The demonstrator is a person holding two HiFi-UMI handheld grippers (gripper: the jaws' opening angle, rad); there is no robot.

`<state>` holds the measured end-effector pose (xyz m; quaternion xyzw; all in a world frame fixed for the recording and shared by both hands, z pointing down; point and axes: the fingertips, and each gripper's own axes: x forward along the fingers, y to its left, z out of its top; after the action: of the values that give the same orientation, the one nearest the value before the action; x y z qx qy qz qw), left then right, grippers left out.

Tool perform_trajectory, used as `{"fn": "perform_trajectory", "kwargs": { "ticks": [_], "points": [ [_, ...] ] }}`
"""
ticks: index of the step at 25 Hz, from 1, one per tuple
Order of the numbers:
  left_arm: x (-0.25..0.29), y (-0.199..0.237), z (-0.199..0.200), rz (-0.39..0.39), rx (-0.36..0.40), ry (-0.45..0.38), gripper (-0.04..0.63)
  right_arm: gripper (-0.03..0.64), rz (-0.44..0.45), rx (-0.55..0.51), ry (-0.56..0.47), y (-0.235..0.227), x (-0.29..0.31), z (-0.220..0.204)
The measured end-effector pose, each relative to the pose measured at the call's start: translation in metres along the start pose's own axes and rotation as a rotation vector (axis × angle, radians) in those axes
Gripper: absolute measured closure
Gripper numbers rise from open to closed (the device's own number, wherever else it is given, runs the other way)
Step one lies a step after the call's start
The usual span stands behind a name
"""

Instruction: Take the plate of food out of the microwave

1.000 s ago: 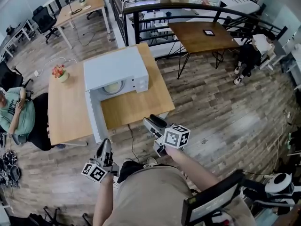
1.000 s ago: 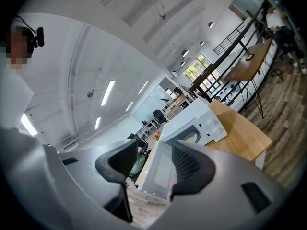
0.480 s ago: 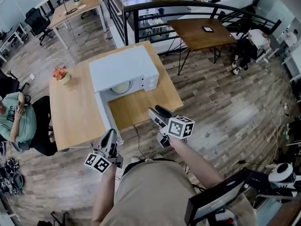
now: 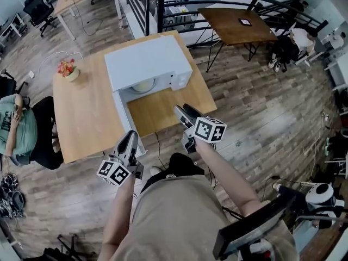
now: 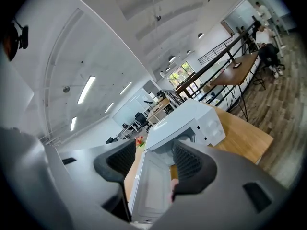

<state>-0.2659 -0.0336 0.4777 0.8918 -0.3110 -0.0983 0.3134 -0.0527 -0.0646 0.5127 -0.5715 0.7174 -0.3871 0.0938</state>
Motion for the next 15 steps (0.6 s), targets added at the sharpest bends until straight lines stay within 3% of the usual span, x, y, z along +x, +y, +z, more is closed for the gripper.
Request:
{"fn": "perform_trajectory", "kwargs": {
  "ticks": [8,15],
  "points": [
    [0.031,0.014,0.000,0.095,0.002,0.015,0.569,0.382,-0.031,0.012,0.041,-0.039,0.058,0.002],
    [0.069,0.019,-0.005,0.177,0.021,0.049,0.548,0.382,-0.099,0.011,0.134,-0.103,0.123,-0.010]
  ]
}}
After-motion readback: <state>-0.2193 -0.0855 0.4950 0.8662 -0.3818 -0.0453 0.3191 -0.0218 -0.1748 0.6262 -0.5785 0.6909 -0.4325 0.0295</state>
